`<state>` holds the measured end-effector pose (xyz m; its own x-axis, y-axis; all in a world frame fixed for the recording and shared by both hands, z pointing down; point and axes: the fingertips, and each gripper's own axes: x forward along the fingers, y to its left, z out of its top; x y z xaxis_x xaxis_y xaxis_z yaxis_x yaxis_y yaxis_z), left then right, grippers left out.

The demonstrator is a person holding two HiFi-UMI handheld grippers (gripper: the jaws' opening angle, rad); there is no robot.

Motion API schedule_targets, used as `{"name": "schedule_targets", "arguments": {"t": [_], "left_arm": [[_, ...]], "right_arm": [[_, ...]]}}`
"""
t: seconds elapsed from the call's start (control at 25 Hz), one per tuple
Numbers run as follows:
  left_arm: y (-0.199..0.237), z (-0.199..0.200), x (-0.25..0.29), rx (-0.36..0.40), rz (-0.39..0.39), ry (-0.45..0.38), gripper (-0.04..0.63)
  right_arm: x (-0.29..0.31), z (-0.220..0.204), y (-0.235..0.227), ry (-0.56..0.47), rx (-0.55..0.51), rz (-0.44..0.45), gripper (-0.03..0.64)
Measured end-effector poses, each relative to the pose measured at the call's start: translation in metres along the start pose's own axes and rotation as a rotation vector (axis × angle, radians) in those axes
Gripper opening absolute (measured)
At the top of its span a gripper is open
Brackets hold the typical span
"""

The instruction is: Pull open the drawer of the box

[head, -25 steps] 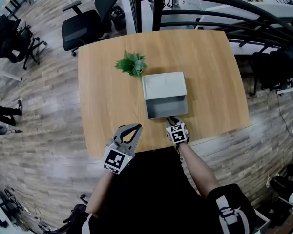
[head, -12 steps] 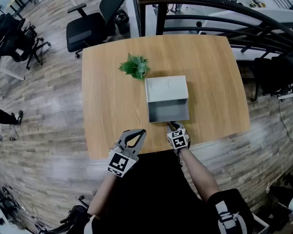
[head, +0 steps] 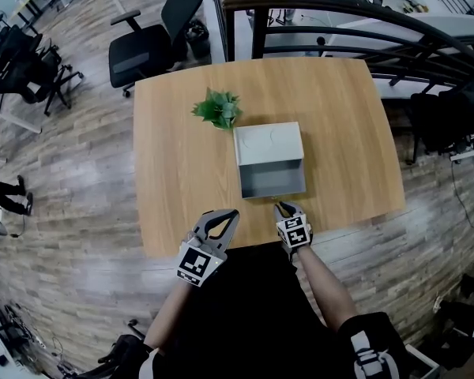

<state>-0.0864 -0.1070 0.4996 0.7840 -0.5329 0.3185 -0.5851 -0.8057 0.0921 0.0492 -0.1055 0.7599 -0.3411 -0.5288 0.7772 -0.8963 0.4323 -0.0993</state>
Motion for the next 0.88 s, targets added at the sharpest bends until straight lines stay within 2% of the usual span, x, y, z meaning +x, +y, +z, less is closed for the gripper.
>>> {"name": "schedule_targets", "arguments": {"t": [0.16, 0.32, 0.56, 0.88], "left_arm": [[-0.006, 0.001, 0.006, 0.000, 0.002, -0.001, 0.023], [-0.015, 0.003, 0.011, -0.011, 0.011, -0.010, 0.023], [-0.029, 0.004, 0.023, -0.015, 0.031, -0.004, 0.023], [-0.050, 0.016, 0.040, -0.017, 0.079, -0.012, 0.023]], "right_arm": [[-0.022, 0.009, 0.004, -0.063, -0.016, 0.052, 0.037], [-0.050, 0.024, 0.010, -0.129, -0.076, 0.093, 0.025], [-0.092, 0.052, 0.008, -0.222, -0.174, 0.117, 0.025], [-0.145, 0.082, -0.002, -0.315, -0.252, 0.154, 0.025]]}}
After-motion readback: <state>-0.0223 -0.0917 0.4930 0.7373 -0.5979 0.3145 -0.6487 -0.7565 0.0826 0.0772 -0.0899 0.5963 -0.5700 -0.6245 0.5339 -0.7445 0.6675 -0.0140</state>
